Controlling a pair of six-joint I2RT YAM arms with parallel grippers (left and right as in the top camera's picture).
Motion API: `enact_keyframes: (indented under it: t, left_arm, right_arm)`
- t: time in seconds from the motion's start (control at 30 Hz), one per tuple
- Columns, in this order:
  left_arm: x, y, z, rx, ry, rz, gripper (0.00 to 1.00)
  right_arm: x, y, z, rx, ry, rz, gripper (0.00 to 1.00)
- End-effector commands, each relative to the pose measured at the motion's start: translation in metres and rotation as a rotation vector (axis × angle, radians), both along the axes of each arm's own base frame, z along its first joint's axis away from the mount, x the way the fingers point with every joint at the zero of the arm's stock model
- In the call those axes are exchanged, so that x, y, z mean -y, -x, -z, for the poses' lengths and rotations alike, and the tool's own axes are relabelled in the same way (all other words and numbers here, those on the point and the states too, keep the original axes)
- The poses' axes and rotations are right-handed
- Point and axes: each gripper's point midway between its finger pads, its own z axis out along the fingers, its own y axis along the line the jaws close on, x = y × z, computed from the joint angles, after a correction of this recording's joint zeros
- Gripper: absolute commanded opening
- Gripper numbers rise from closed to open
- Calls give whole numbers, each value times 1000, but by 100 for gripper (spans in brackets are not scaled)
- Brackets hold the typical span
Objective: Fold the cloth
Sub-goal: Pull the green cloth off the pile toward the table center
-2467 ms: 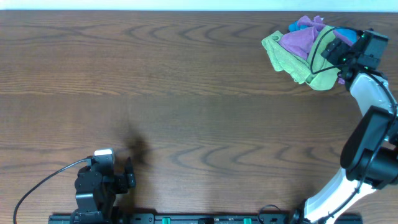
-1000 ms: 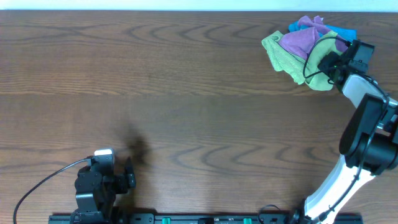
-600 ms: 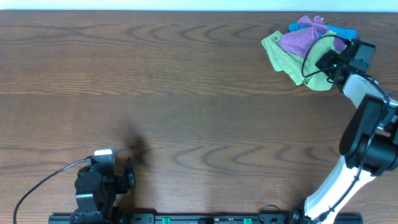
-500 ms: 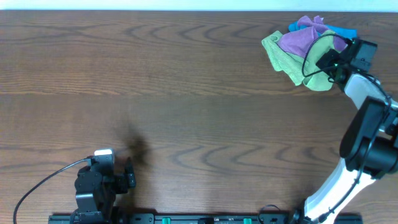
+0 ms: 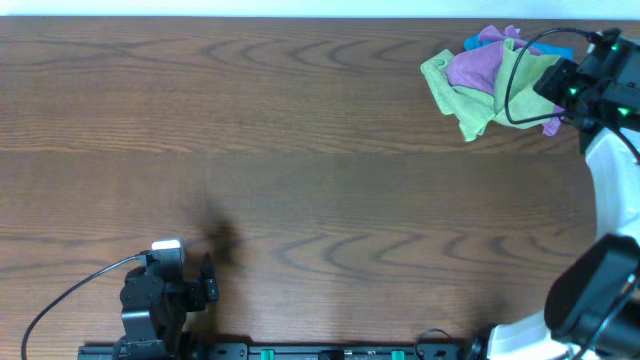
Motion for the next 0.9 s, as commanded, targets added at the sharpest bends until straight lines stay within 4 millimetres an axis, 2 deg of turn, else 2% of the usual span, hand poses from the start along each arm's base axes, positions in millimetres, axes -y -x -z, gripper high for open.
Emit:
enact_keyframes:
  t: [0.0,0.23,0.4,0.63,0.87]
  left_arm:
    - [-4,10,16,-69,-35,0,95]
    - [-4,10,16,-69,-35,0,95]
    - [-4,10,16,-69,-35,0,95]
    - [-4,10,16,-69,-35,0,95]
    - [-4,10,16,-69,-35,0,95]
  right_arm:
    - [-6,8,-41,73,57,-47,1]
    - [-25,38,-87,133,69,-95,1]
    - [-48,55,-103,144,49,-155,1]
    - [-102,66,-126,194,29,-296,2]
    - [-180,75,-136,215,-70,-493,1]
